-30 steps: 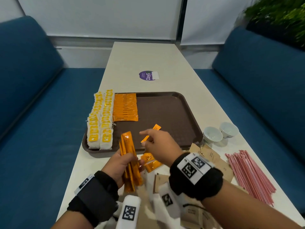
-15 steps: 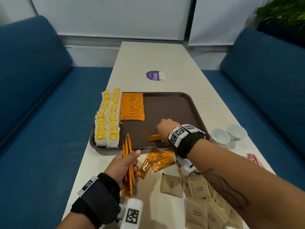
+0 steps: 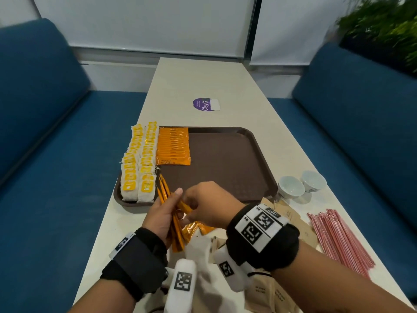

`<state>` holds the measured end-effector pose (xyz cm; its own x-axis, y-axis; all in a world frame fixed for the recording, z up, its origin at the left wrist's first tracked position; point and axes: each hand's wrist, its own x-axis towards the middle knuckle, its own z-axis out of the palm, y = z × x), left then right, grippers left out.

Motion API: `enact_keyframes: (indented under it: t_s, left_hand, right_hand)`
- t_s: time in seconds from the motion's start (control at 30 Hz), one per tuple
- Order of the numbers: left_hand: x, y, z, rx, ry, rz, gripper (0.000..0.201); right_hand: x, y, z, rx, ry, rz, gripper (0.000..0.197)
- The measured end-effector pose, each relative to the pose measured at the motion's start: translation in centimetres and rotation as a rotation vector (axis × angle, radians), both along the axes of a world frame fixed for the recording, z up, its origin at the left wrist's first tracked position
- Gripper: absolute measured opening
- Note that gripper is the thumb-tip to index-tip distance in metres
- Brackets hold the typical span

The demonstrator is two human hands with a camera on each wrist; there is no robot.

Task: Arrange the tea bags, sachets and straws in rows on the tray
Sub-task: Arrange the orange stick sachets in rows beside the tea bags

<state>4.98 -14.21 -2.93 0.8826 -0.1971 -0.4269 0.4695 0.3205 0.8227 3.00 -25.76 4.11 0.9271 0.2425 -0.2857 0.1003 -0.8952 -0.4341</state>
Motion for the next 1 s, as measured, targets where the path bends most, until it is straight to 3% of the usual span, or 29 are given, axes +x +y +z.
enact_keyframes:
  t_s: [0.13, 0.33, 0.53, 0.67, 0.8, 1.0]
  left_hand:
    - [0.4, 0.8, -1.2, 0.116, 0.068, 0.036, 0.019]
    - [0.8, 2.4, -1.5, 0.102, 0.173, 0.149, 0.024]
    - [0.6, 3.3, -1.4, -0.009, 0.23, 0.169, 0.028]
    - [0.1, 3.6, -1.5, -0.022, 0.164, 0.118, 0.012]
    - [0.0, 3.4, -1.7, 0.012, 0.126, 0.12, 0.024]
    - [0.0, 3.2, -1.6, -0.09, 0.179, 0.072, 0.027]
  right_hand:
    - [-0.4, -1.4, -0.2, 0.062, 0.056, -0.037, 0.039]
    - [-0.2, -1.6, -2.7, -0.47, 0.001, 0.093, 0.029]
    - [-0.6, -0.6, -4.4, -0.482, 0.014, 0.043, 0.033]
    - [-0.3, -0.4, -4.5, -0.536, 0.078, 0.039, 0.033]
    - [-0.3, -0.4, -4.5, -0.585, 0.056, 0.127, 0.034]
    - [-0.2, -0.7, -4.4, -0.578, 0.037, 0.175, 0.034]
